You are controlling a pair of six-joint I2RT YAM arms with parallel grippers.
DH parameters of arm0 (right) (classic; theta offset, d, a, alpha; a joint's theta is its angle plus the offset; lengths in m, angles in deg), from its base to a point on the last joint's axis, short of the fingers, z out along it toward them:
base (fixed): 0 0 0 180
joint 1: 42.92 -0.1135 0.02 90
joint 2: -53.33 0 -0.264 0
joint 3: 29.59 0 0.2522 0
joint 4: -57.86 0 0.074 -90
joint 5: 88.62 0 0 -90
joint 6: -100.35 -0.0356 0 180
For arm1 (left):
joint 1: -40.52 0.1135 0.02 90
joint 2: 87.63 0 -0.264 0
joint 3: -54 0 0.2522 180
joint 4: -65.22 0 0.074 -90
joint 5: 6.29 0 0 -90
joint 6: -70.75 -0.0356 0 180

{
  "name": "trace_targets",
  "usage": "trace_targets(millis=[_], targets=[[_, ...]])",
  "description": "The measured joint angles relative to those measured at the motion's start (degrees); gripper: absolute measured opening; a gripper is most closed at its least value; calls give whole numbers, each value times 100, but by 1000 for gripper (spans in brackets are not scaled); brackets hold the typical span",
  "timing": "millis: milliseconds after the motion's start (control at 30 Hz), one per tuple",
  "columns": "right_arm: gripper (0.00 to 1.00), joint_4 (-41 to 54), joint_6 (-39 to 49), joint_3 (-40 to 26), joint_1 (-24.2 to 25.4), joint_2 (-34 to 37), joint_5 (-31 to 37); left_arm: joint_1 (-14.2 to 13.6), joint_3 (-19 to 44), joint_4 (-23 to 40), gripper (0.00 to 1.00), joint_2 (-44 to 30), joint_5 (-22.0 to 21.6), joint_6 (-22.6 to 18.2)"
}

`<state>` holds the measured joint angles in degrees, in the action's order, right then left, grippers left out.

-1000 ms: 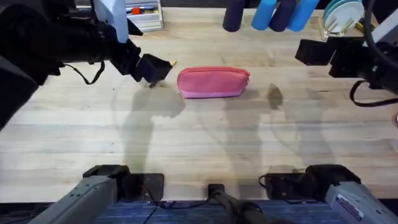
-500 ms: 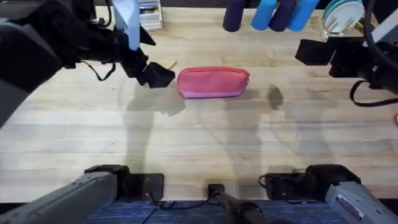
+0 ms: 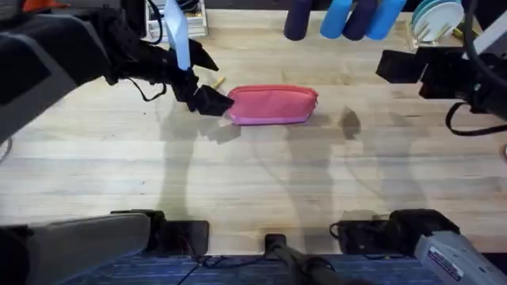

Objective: Unzip the bag, pick up the pens from the table one at a time and place them inside, then zip the bag closed.

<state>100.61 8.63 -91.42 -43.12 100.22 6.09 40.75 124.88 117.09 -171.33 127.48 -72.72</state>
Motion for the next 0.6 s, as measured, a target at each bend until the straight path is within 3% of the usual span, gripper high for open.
trace_targets(millis=[300,567,600], targets=[[997,1,0,0,0,0,0,-28,2,-110,993,-390,435,-194],[997,0,0,0,0,0,0,-286,2,-401,996,-879,472,-228],[996,2,0,0,0,0,0,-356,2,-453,950,-925,472,-230]])
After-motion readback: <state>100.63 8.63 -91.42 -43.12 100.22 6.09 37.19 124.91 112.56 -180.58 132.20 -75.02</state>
